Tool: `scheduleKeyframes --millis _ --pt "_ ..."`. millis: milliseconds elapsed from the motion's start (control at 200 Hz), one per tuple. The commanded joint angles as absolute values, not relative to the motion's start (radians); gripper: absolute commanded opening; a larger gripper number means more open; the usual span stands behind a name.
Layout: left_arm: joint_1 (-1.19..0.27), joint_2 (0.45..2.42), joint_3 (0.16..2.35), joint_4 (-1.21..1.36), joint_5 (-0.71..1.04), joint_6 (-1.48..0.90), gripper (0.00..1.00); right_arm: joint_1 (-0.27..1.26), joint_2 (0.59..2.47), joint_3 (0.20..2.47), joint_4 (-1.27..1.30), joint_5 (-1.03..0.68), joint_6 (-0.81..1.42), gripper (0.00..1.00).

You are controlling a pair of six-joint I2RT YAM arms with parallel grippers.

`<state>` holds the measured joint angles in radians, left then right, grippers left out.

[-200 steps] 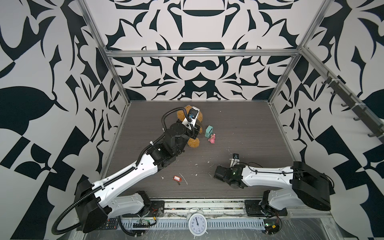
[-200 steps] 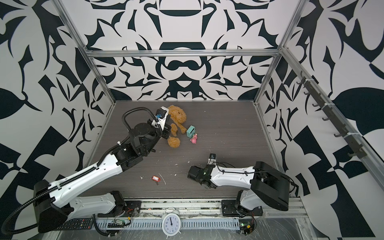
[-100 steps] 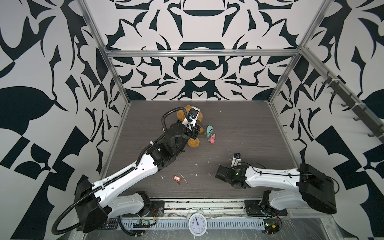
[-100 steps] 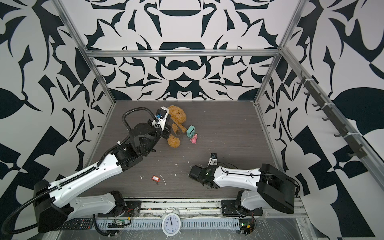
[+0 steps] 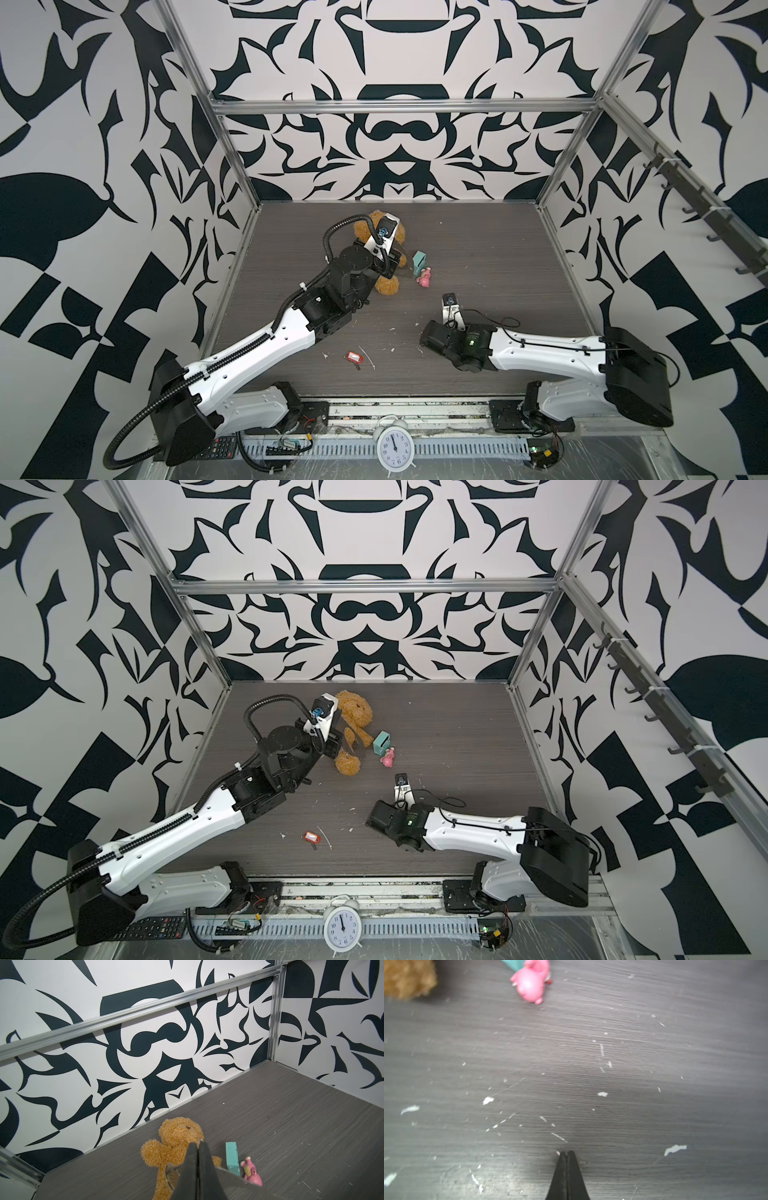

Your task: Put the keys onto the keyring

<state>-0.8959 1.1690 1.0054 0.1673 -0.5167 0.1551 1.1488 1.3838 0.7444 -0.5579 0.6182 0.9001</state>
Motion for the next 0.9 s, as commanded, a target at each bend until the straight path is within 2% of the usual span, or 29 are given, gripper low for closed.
scheduleKeyframes --millis 0,170,605,730,875,895 --pt "-0.89 1.161 1.012 0.198 -0.531 0.154 0.0 1.192 1.457 0.826 -0.656 0.634 0.766 0.0" --pt "-0.891 1.159 1.013 0.195 -0.53 0.153 0.0 1.28 1.596 0.936 -0.802 0.699 0.75 0.0" --pt "-0.891 1.157 1.01 0.196 -0.529 0.151 0.0 1.421 1.96 1.186 -1.034 0.692 0.615 0.0" --pt "-0.891 1.156 1.01 0.196 -0.528 0.151 0.0 1.436 1.987 1.192 -1.033 0.666 0.593 0.0" --pt "-0.89 1.156 1.01 0.195 -0.525 0.151 0.0 1.436 1.932 1.17 -1.014 0.653 0.593 0.0" --pt "-0.891 1.156 1.009 0.196 -0.525 0.15 0.0 1.436 1.922 1.17 -1.014 0.655 0.596 0.03"
